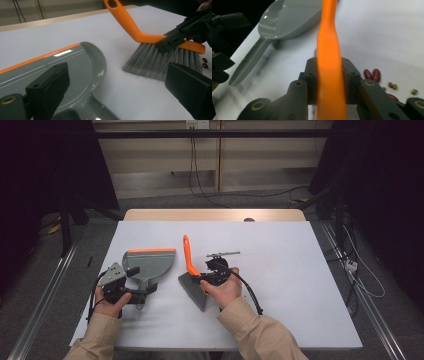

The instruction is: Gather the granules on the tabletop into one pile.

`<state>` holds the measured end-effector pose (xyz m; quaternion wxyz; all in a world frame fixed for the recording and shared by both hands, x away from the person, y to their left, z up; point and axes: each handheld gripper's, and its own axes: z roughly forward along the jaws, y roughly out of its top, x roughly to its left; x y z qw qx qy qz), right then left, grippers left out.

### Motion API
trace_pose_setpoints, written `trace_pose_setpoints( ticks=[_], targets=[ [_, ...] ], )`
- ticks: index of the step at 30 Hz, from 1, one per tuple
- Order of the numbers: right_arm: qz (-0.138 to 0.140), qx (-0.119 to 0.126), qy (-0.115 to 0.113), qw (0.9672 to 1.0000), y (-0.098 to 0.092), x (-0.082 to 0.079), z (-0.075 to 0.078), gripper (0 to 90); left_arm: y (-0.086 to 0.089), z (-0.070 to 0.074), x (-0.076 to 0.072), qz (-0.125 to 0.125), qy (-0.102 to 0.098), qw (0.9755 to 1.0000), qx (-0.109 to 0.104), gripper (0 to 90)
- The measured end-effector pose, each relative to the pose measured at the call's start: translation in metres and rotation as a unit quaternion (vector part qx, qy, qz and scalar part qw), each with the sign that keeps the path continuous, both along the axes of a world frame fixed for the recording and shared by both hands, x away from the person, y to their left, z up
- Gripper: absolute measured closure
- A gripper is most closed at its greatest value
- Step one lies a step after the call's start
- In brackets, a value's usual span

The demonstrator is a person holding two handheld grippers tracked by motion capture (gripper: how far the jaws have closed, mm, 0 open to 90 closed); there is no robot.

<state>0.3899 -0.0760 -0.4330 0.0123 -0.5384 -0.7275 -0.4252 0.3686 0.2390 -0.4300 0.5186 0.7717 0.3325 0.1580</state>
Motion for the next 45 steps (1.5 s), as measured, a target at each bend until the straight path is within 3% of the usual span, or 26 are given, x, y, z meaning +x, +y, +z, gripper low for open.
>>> trace_pose_setpoints(
  ticks=[8,15,27,31,36,45],
  targets=[
    [-0.022,-0.034,-0.010,0.9991,-0.025,-0.005,0.003,70.4,-0.001,0.000,0.000,0.000,0.002,1.0000,0.003,5.6],
    [-0.044,-0.042,-0.010,0.9981,-0.050,-0.005,0.003,70.4,-0.001,0.000,-0.001,0.001,0.001,1.0000,0.004,5.6],
    [-0.063,-0.053,-0.012,0.9965,-0.070,-0.008,0.005,70.3,-0.002,0.000,-0.001,0.001,0.001,1.0000,0.004,5.6],
    [-0.071,-0.046,-0.010,0.9963,-0.075,-0.007,0.005,70.4,-0.002,0.000,-0.001,0.001,0.001,1.0000,0.004,5.6],
    [-0.064,-0.018,-0.010,0.9977,-0.075,-0.006,0.007,70.8,-0.002,-0.001,0.000,0.000,0.001,1.0000,0.006,5.6],
    [-0.009,0.008,-0.032,0.9994,-0.072,-0.017,0.022,71.0,-0.002,-0.001,0.000,0.001,0.001,1.0000,0.004,5.6]
  ],
)
